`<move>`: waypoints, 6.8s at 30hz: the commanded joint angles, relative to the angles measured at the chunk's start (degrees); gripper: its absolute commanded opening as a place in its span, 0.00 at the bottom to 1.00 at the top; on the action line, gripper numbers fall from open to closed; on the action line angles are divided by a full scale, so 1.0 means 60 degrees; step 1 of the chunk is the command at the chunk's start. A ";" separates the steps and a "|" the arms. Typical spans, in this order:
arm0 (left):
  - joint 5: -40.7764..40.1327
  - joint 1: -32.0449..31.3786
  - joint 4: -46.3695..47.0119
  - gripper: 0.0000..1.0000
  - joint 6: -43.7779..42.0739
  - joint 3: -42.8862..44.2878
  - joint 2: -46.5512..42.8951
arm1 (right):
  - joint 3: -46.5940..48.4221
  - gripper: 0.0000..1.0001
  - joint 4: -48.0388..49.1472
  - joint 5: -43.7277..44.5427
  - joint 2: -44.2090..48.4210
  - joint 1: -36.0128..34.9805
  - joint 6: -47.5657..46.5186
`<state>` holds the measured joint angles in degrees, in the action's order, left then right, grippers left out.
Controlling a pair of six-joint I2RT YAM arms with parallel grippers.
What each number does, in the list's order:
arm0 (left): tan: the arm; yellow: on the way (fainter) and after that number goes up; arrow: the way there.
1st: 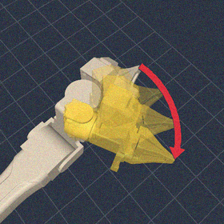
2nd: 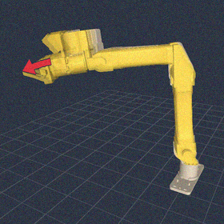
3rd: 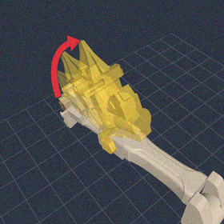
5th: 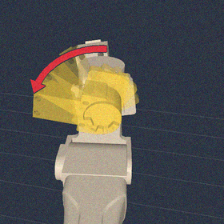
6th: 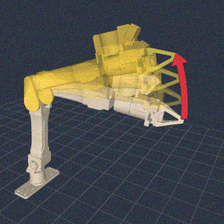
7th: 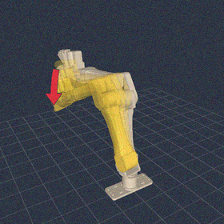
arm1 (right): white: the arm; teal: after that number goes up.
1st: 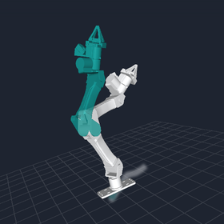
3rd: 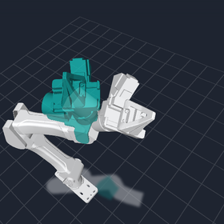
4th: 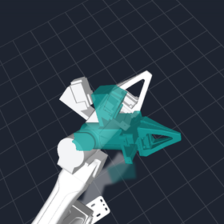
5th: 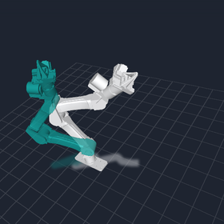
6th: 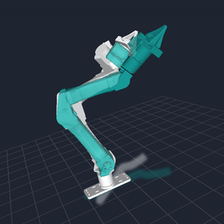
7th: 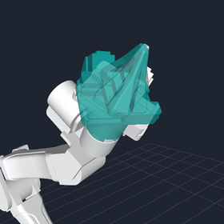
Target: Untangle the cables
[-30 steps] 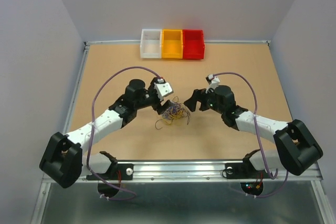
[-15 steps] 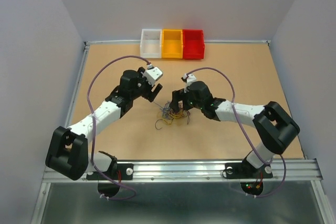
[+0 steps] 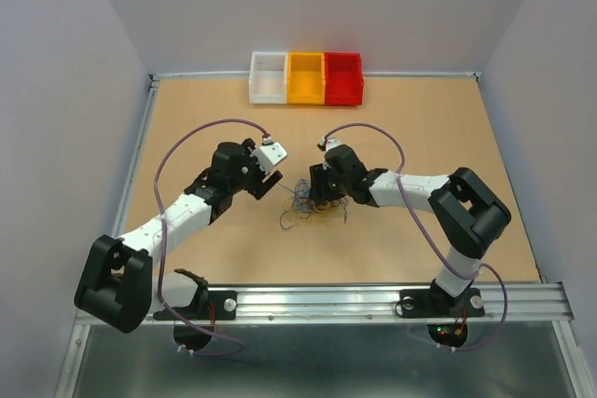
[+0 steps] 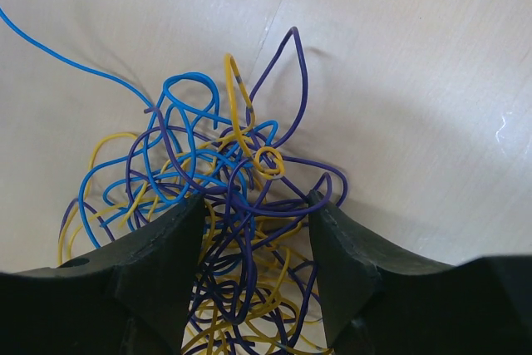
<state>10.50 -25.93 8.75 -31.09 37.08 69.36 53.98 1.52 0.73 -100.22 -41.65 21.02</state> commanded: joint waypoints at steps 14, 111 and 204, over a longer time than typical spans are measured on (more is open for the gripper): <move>0.1062 -0.0116 0.0313 0.79 -0.2128 -0.0029 0.1183 | 0.0423 0.57 -0.0224 -0.0605 0.0488 -0.0046 -0.0426; 0.5575 0.1773 -0.3829 0.00 0.4260 1.1541 -0.0268 | -0.2495 0.98 0.4861 -0.2017 0.4445 0.0408 -0.2124; 0.5544 0.0016 -0.5457 0.00 -0.0311 0.5553 0.2649 | 0.0818 0.00 0.0802 -0.3942 0.3009 0.0599 -0.3238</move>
<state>40.25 -26.15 -21.45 -28.88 70.54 88.64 59.22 3.81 -18.17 -80.20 -37.58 2.79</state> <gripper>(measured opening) 0.033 0.012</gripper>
